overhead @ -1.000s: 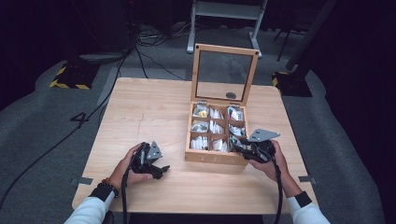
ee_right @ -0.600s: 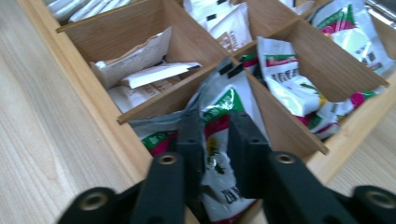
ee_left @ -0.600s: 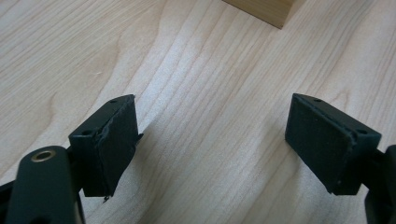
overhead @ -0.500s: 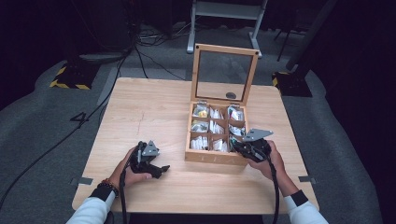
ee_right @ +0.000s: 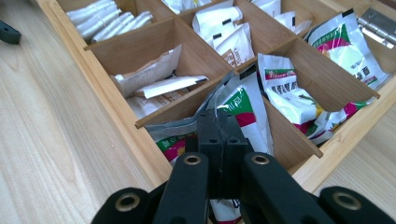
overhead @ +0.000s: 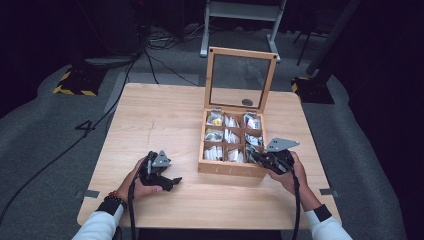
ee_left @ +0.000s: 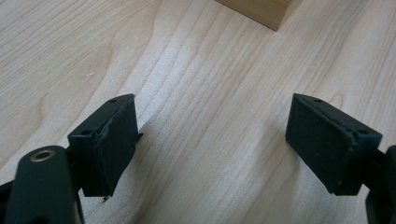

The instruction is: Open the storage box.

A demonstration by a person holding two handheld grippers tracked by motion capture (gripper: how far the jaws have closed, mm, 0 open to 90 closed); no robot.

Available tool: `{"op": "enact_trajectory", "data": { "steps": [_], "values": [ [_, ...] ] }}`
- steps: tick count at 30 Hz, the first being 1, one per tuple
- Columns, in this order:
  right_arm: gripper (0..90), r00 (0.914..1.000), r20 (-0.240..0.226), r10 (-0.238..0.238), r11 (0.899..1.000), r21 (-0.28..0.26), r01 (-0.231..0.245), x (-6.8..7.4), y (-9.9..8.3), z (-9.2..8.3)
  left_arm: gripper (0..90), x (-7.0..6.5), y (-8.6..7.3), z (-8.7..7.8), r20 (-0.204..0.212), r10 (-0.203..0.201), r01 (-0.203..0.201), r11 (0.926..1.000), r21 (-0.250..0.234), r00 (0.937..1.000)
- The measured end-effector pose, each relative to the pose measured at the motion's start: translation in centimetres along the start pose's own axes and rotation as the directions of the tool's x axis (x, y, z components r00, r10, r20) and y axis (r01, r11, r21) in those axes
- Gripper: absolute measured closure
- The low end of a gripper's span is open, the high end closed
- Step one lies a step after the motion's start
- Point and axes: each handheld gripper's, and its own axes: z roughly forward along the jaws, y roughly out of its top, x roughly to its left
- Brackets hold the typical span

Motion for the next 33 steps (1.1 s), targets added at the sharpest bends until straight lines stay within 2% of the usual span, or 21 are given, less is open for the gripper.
{"op": "enact_trajectory", "data": {
  "steps": [5, 12, 33],
  "values": [
    [90.0, 0.9998, -0.013, 0.015, 0.999, -0.049, -0.016, -0.2, -0.1, -0.9, 17.4, 0.0, 0.0, 0.0, 0.000, 0.000, 0.000, 1.0000, 0.000, 1.0000],
    [90.0, 0.9992, -0.030, 0.027, 0.996, -0.087, -0.030, -0.5, -0.1, -1.8, 17.4, 0.0, 0.0, 0.0, 0.000, 0.000, 0.000, 1.0000, 0.000, 1.0000],
    [90.0, 0.9984, -0.032, 0.046, 0.985, -0.168, -0.051, -1.1, 0.1, -3.6, 17.4, 0.0, 0.0, 0.0, 0.002, 0.003, -0.003, 1.0000, 0.001, 1.0000]
  ]
}}
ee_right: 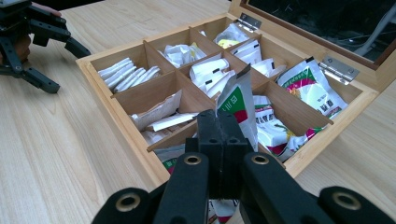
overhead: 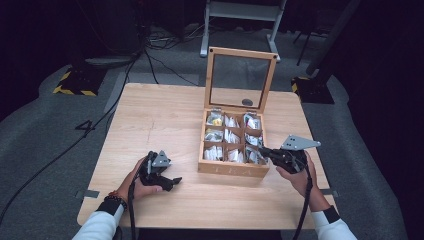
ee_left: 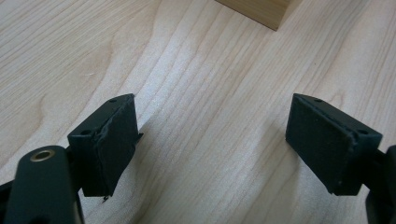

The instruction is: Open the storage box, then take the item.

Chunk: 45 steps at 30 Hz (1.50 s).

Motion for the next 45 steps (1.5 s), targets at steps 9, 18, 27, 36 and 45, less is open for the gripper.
{"op": "enact_trajectory", "data": {
  "steps": [9, 18, 27, 36, 45],
  "values": [
    [90.0, 1.0000, -0.005, -0.001, 0.999, -0.033, 0.001, -0.2, 0.3, -0.5, 17.1, 0.1, 0.0, 0.0, 0.003, 0.002, -0.002, 1.0000, 0.001, 1.0000],
    [90.0, 1.0000, 0.005, 0.002, 0.998, -0.066, -0.002, -0.5, 0.5, -1.0, 17.1, 0.1, 0.0, 0.0, 0.003, 0.002, -0.002, 1.0000, 0.001, 1.0000],
    [90.0, 1.0000, -0.001, 0.007, 0.993, -0.121, -0.007, -0.6, 0.9, -1.9, 17.1, 0.1, 0.0, 0.0, 0.005, 0.001, -0.001, 1.0000, -0.001, 1.0000],
    [90.0, 0.9999, -0.015, -0.005, 0.986, -0.168, 0.002, -0.3, 1.6, -3.0, 17.2, 0.1, 0.0, 0.0, 0.005, 0.001, -0.001, 1.0000, -0.001, 1.0000],
    [90.0, 0.9995, -0.027, -0.016, 0.982, -0.189, 0.011, 0.1, 1.9, -3.5, 17.2, 0.1, 0.0, 0.0, 0.005, 0.001, -0.001, 1.0000, -0.002, 1.0000]
  ]
}}
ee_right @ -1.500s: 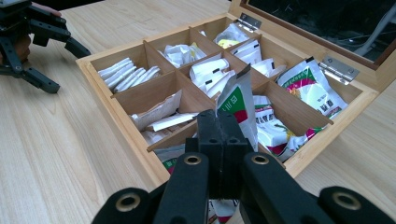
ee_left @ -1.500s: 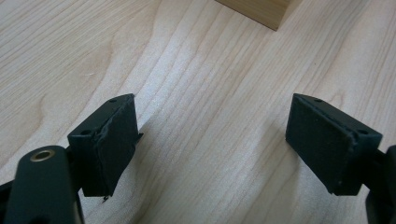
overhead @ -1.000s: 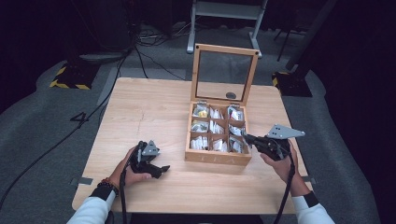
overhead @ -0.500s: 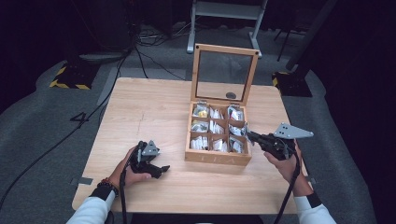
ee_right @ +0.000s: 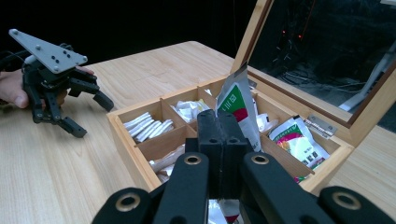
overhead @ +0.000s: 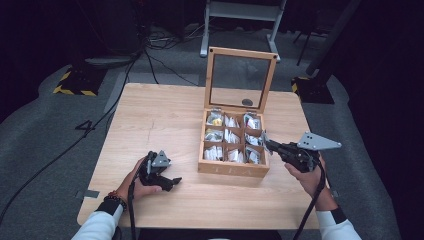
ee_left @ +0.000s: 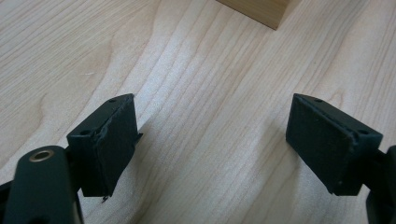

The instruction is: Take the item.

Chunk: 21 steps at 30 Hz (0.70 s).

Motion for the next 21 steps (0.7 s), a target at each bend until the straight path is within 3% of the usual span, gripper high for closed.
{"op": "enact_trajectory", "data": {
  "steps": [21],
  "values": [
    [90.0, 0.9959, -0.076, -0.049, 0.999, -0.002, 0.049, 2.6, 0.5, 0.0, 17.1, 0.0, 0.0, 0.0, 0.001, 0.003, -0.003, 1.0000, 0.001, 1.0000]
  ]
}}
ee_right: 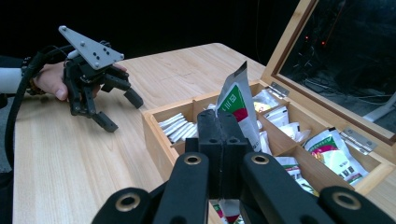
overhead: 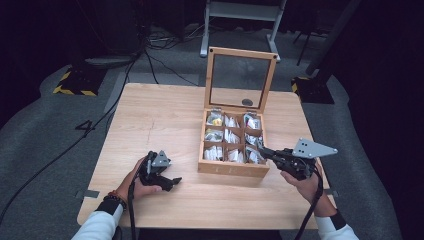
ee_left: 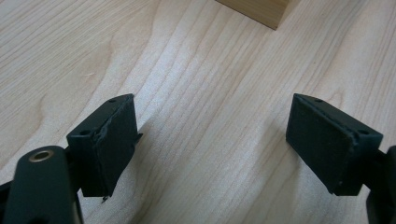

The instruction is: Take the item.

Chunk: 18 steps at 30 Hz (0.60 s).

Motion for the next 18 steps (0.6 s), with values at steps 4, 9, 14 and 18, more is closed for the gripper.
{"op": "enact_trajectory", "data": {
  "steps": [4, 9, 14, 18],
  "values": [
    [90.0, 1.0000, -0.009, -0.001, 1.000, 0.004, 0.001, 0.3, 0.0, 0.1, 17.1, 0.0, 0.0, 0.0, 0.000, 0.000, 0.000, 1.0000, 0.000, 1.0000],
    [90.0, 0.9996, -0.023, -0.013, 1.000, 0.009, 0.013, 0.7, 0.0, 0.4, 17.1, 0.0, 0.0, 0.0, 0.000, 0.000, 0.000, 1.0000, 0.000, 1.0000],
    [90.0, 0.9990, -0.040, -0.019, 1.000, 0.018, 0.020, 1.1, -0.1, 0.6, 17.1, 0.0, 0.0, 0.0, 0.000, 0.000, 0.000, 1.0000, 0.000, 1.0000],
    [90.0, 0.9983, -0.051, -0.028, 0.999, 0.025, 0.030, 1.6, -0.2, 0.7, 17.1, 0.0, 0.0, 0.0, 0.000, 0.000, 0.000, 1.0000, 0.000, 1.0000]
  ]
}}
